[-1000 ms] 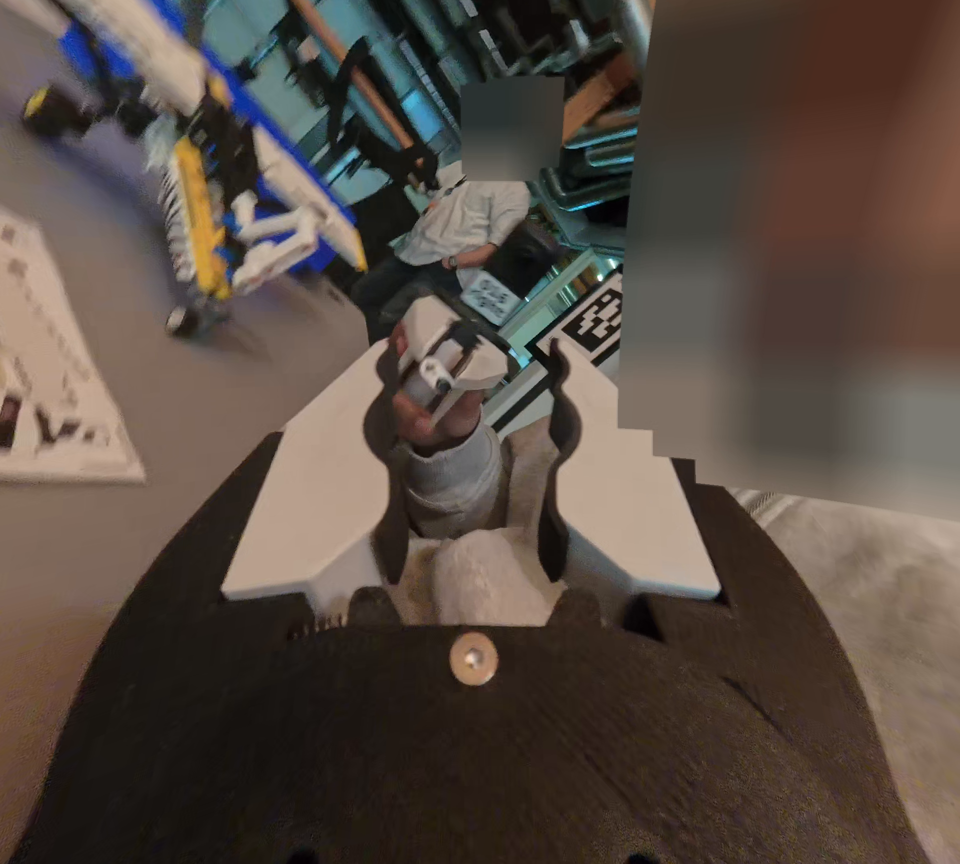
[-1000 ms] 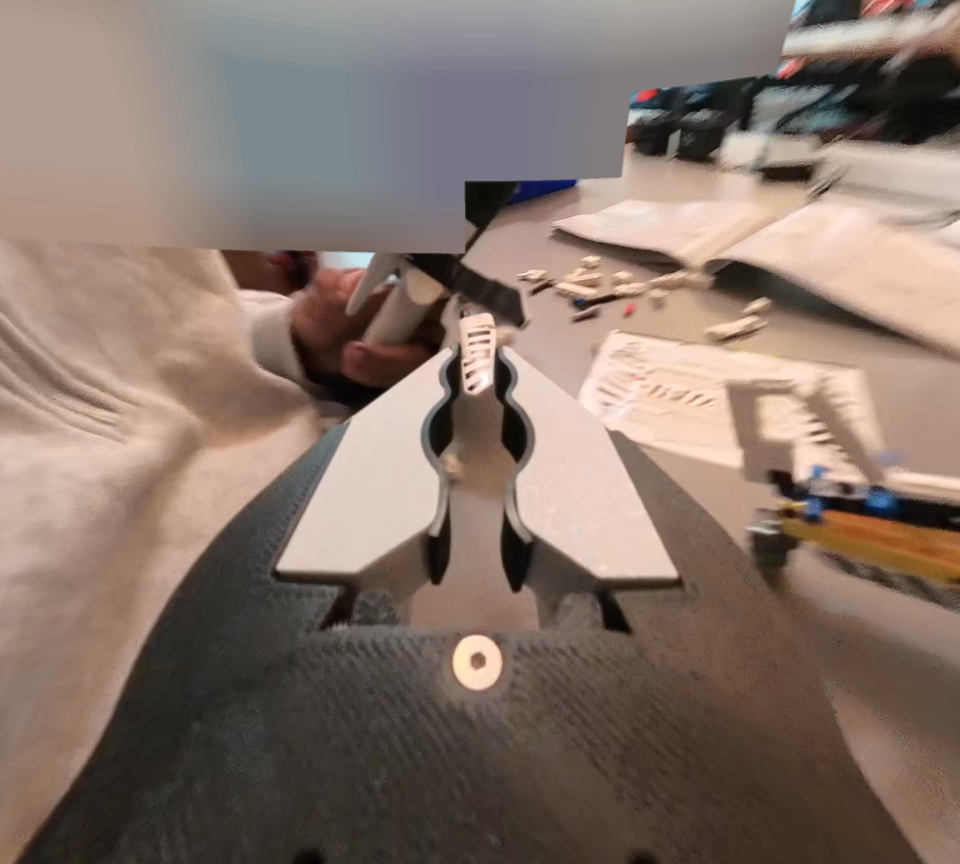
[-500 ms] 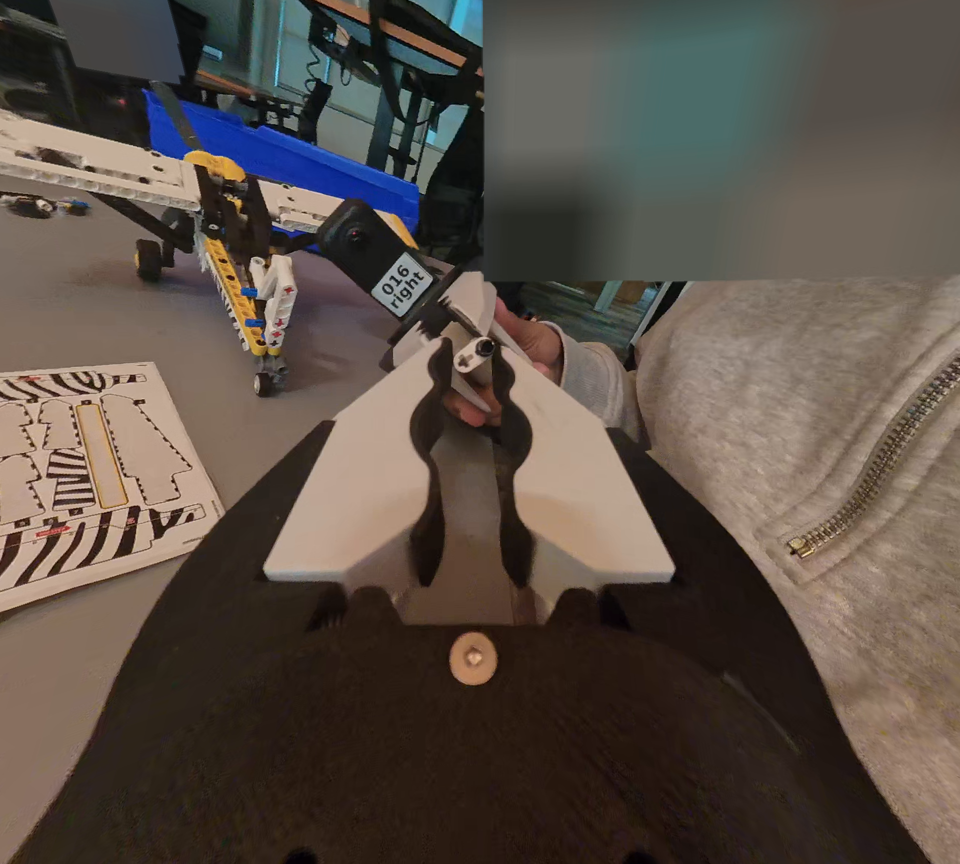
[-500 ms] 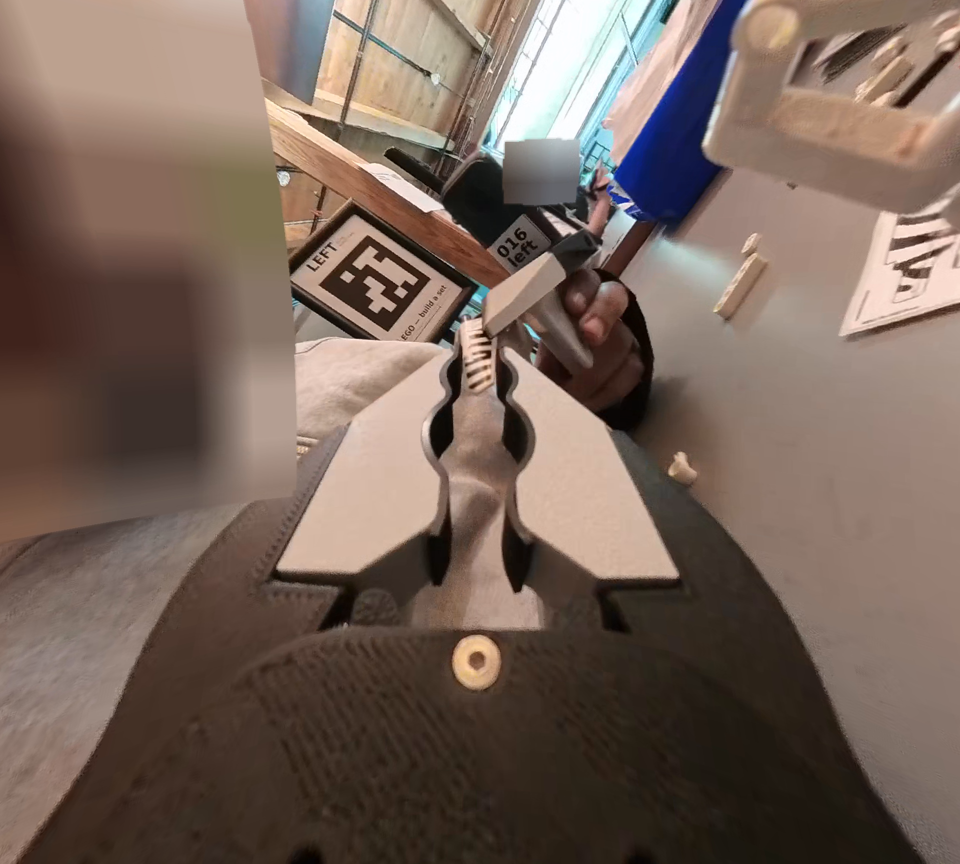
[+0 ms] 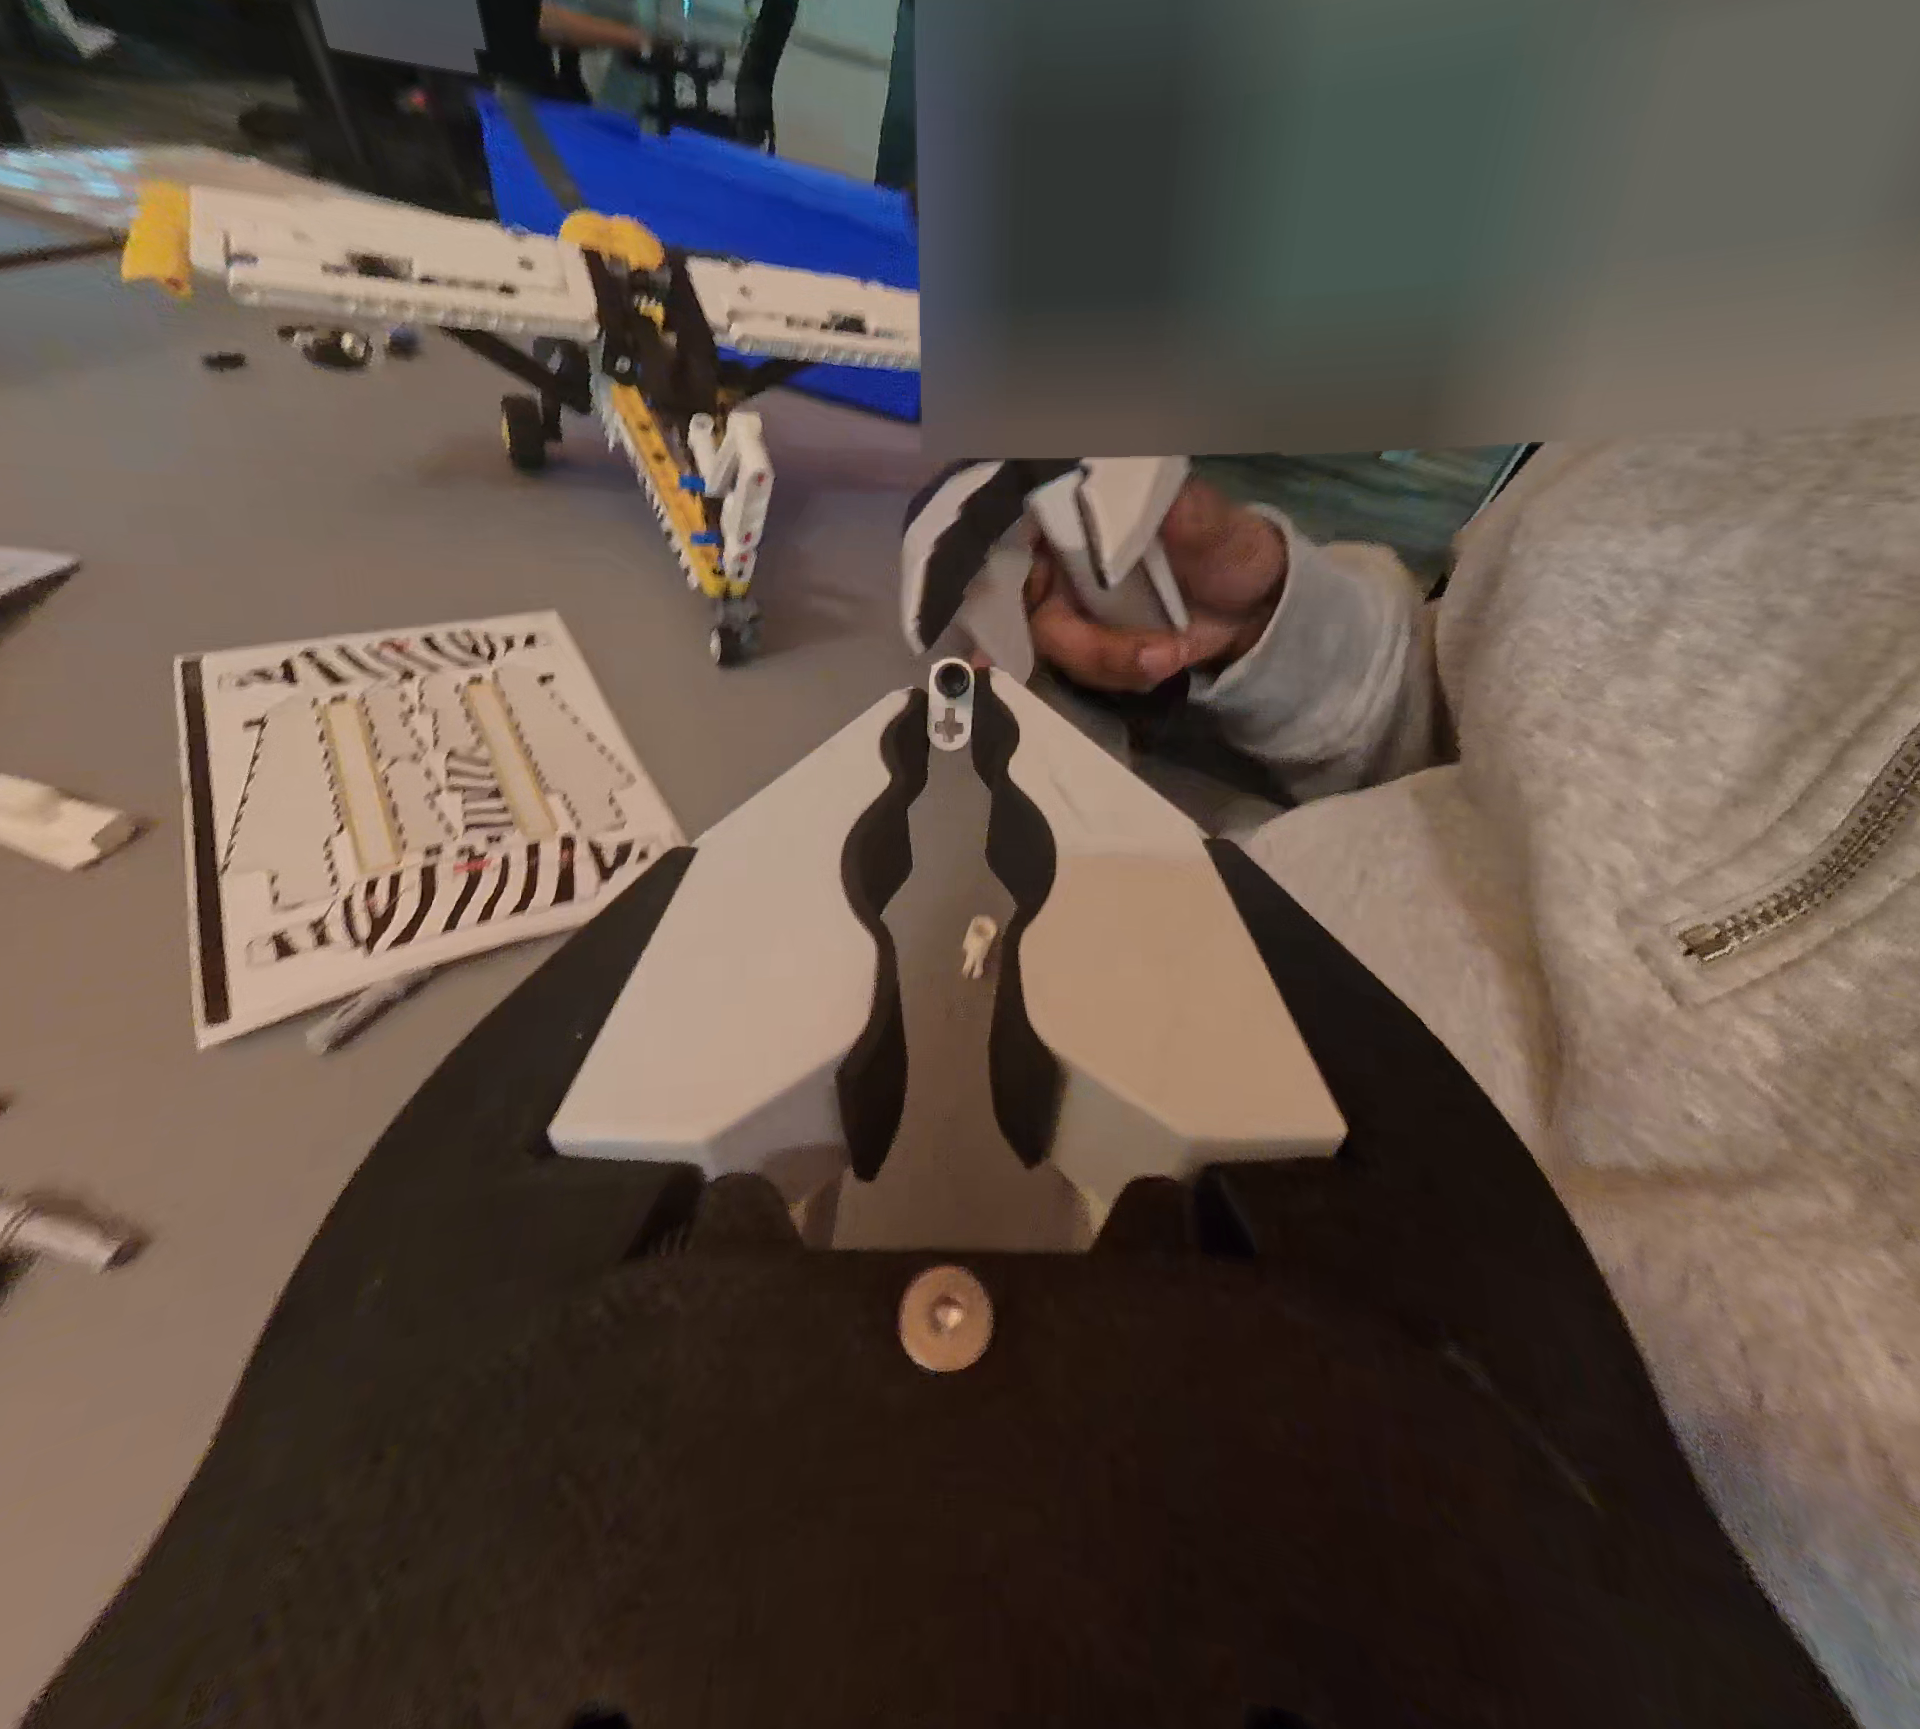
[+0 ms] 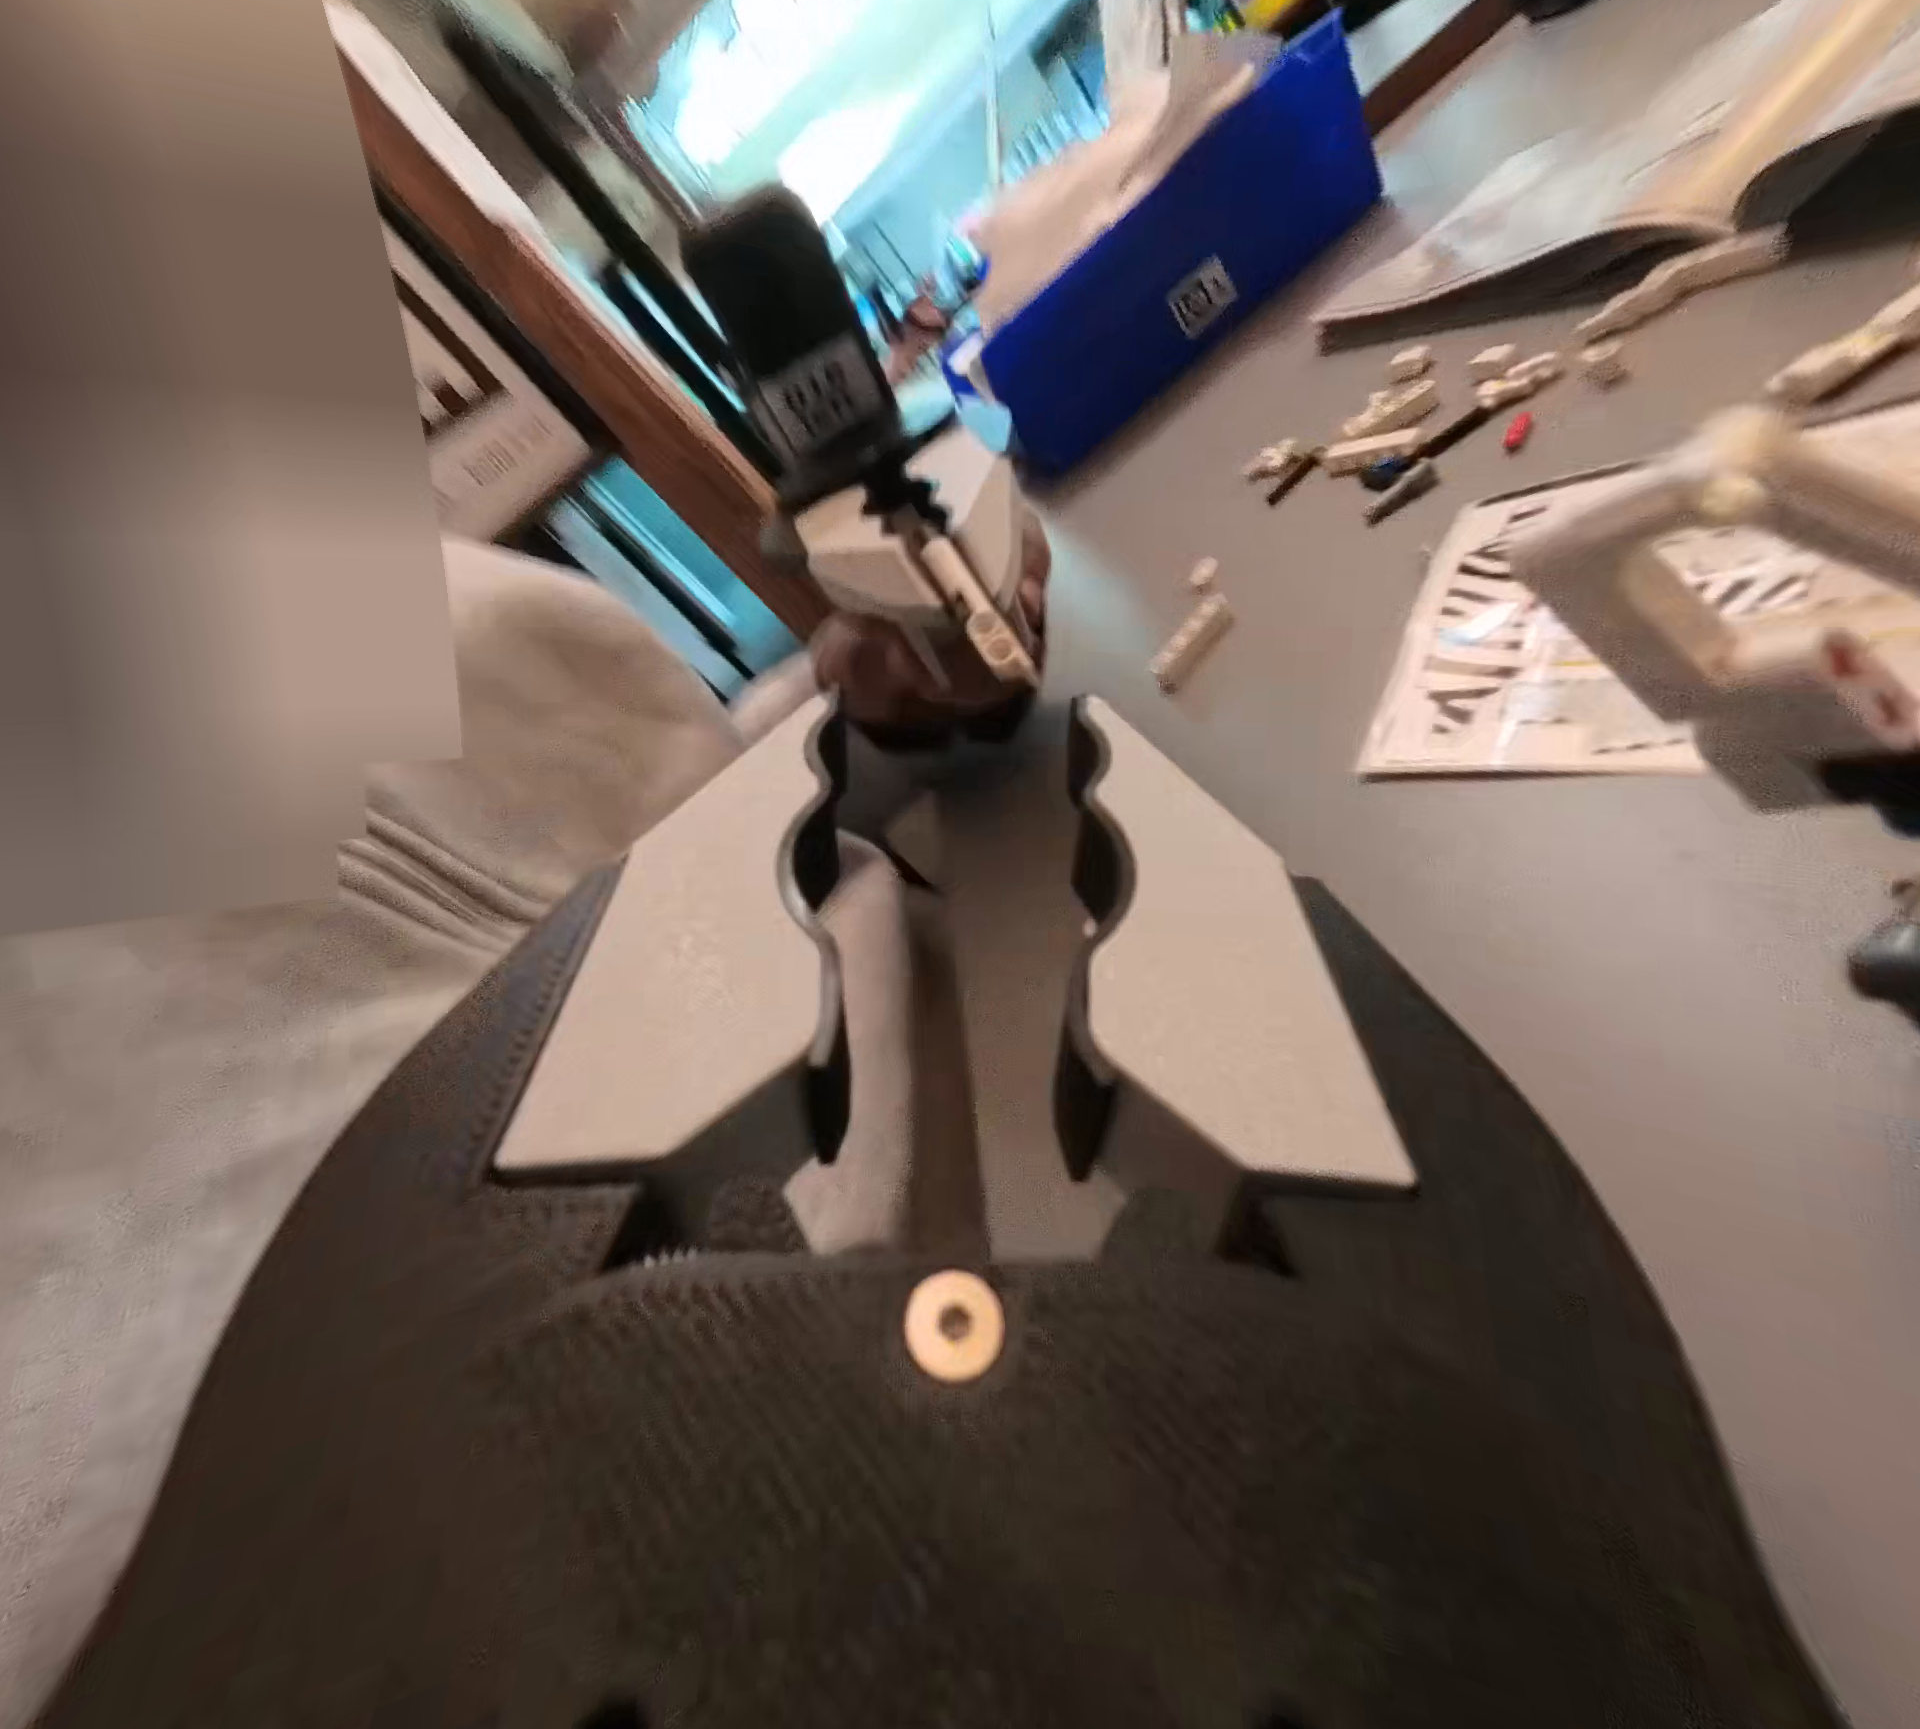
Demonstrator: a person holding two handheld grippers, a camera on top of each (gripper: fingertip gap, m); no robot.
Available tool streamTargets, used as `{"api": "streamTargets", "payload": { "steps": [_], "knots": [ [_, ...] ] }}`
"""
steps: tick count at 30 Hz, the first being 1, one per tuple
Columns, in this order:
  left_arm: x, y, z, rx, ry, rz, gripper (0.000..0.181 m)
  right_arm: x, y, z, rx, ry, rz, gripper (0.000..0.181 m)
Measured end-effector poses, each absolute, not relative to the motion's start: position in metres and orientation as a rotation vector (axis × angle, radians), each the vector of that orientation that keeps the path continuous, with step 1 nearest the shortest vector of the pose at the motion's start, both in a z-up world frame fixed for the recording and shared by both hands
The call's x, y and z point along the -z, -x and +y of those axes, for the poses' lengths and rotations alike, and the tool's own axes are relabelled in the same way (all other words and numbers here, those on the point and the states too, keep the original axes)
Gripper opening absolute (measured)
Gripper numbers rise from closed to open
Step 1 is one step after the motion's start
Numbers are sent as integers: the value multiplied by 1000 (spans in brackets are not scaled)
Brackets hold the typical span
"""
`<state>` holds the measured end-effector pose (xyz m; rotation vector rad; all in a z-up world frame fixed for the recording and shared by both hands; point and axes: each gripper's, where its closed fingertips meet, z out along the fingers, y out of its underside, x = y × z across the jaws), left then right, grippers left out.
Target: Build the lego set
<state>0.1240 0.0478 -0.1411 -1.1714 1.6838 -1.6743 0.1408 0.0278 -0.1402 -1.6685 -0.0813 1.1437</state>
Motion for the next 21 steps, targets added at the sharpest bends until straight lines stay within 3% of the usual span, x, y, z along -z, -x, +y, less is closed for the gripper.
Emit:
{"api": "streamTargets", "payload": {
  "steps": [12, 21],
  "knots": [
    [181, -115, 54, 1317, 1258, 1898, 7, 221, -120, 25, -573, 2200, -531, 19],
    [203, -108, 55, 1339, 1464, 1994, 7, 232, -110, 32, -447, 2236, -632, 9]
  ]
}}
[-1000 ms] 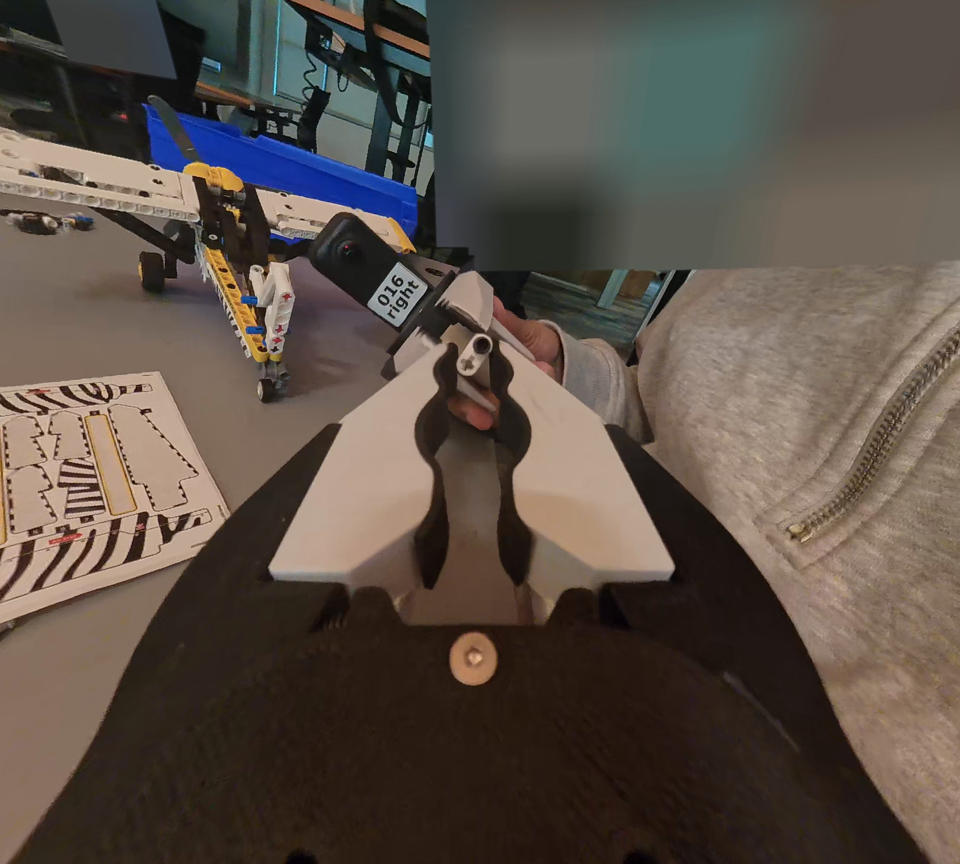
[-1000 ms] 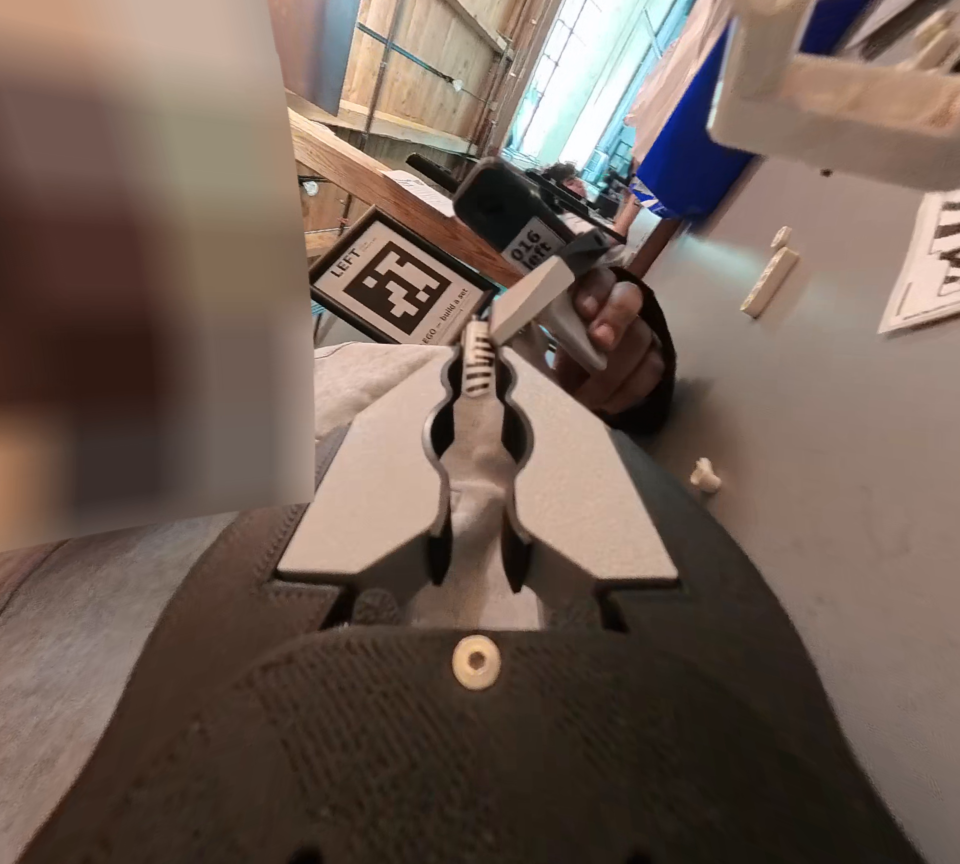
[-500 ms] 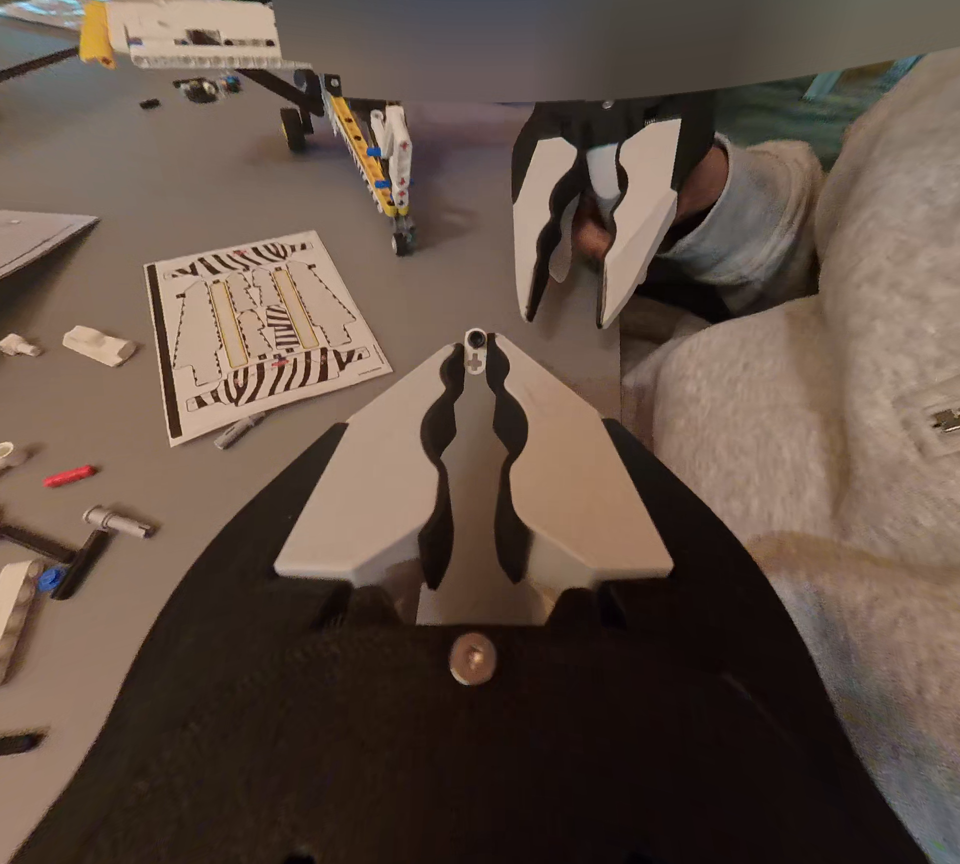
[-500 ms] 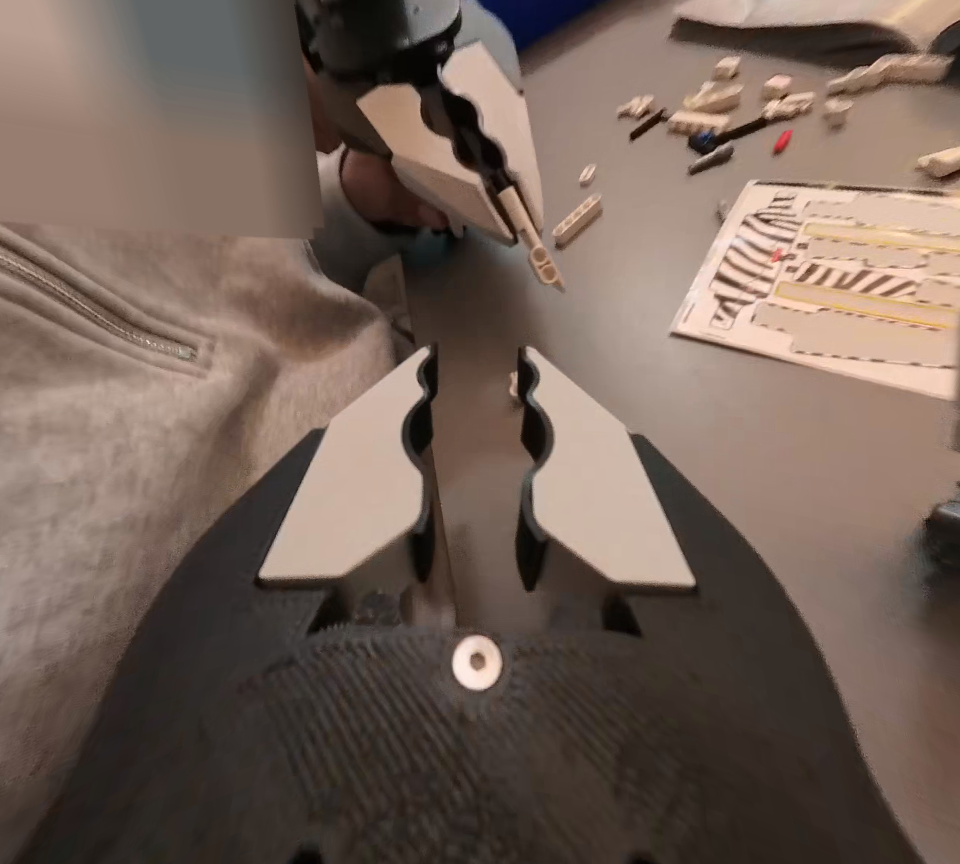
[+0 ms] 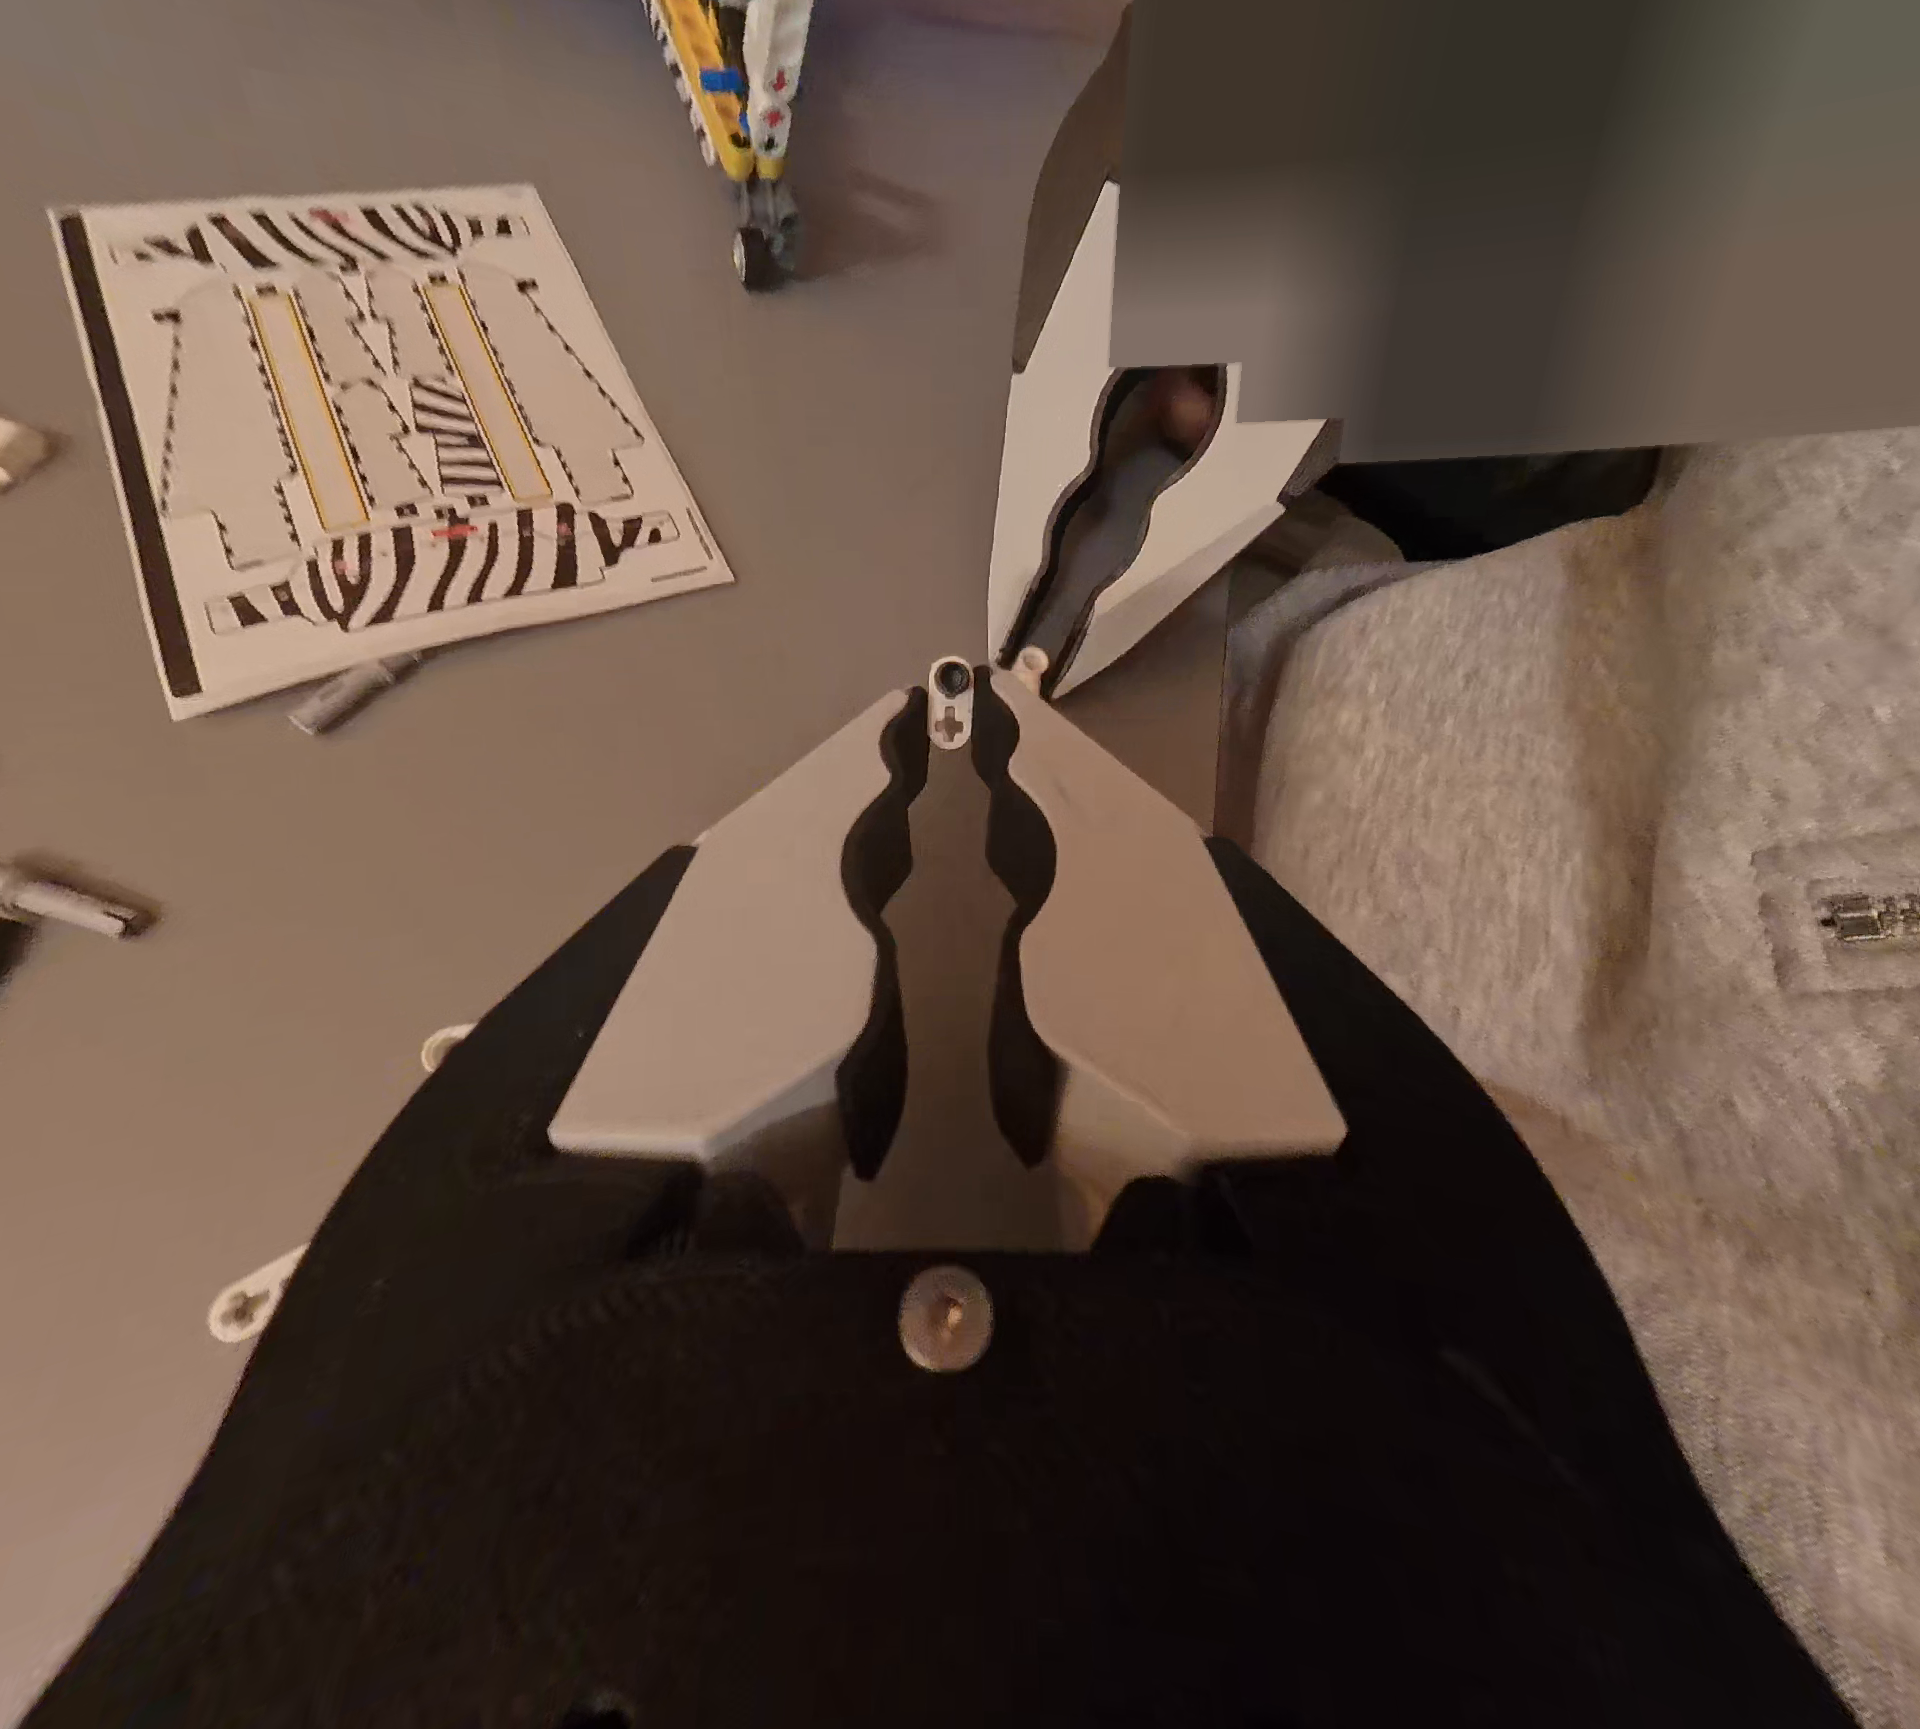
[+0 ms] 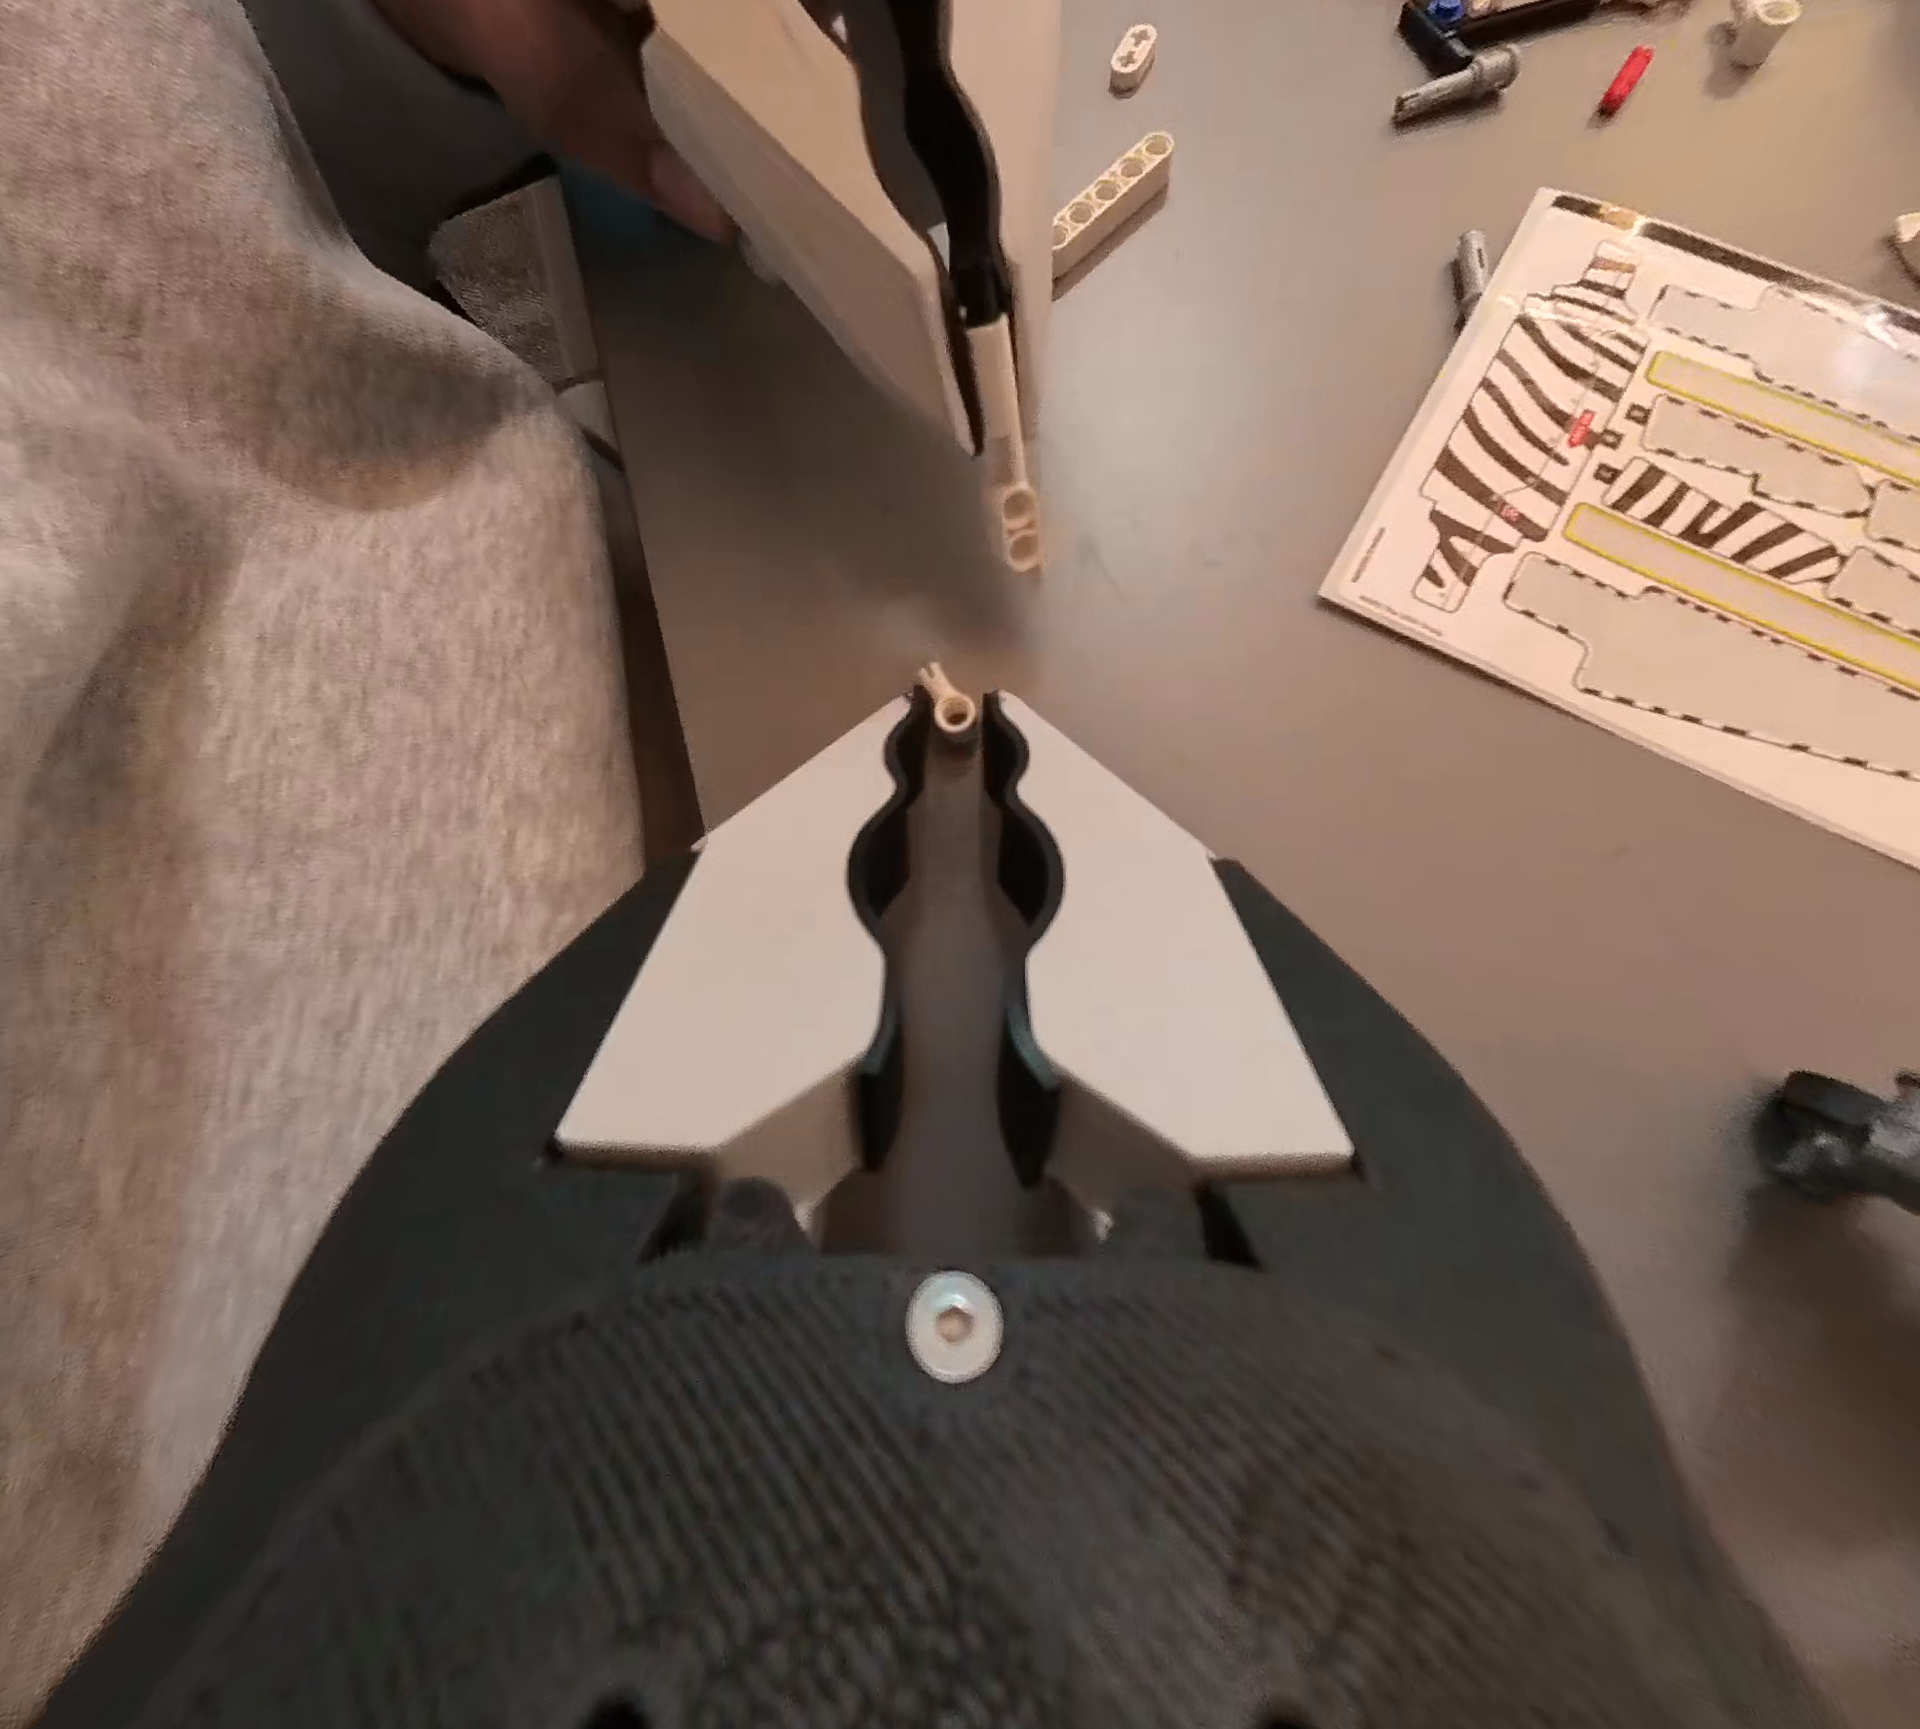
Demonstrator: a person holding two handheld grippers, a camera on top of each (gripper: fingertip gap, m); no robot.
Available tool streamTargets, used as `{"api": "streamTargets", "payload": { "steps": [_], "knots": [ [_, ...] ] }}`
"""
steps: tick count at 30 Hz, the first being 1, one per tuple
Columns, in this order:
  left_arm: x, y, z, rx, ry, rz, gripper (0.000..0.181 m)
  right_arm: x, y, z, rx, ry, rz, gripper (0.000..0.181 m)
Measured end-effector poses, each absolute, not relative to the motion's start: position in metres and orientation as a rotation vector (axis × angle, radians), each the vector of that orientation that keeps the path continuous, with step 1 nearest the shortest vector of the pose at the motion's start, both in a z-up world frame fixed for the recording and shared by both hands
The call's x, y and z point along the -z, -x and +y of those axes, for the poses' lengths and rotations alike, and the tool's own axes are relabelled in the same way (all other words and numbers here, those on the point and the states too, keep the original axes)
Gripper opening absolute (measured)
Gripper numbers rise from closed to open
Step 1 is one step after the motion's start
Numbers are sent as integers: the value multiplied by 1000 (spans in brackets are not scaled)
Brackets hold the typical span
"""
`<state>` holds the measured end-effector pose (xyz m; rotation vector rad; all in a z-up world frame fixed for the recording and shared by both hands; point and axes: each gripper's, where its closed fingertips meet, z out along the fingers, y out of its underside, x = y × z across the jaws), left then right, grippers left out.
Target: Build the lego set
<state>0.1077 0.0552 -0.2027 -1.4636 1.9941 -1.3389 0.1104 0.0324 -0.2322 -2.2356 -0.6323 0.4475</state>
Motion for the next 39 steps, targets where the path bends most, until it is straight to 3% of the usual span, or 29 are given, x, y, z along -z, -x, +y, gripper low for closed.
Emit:
{"api": "streamTargets", "payload": {
  "steps": [13, 39],
  "knots": [
    [214, -104, 52, 1385, 1578, 2057, 7, 215, -118, 49, -536, 2201, -642, 6],
    [214, -112, 44, 1281, 1492, 2069, 7, 219, -118, 46, -426, 2514, -1261, 5]
  ]
}}
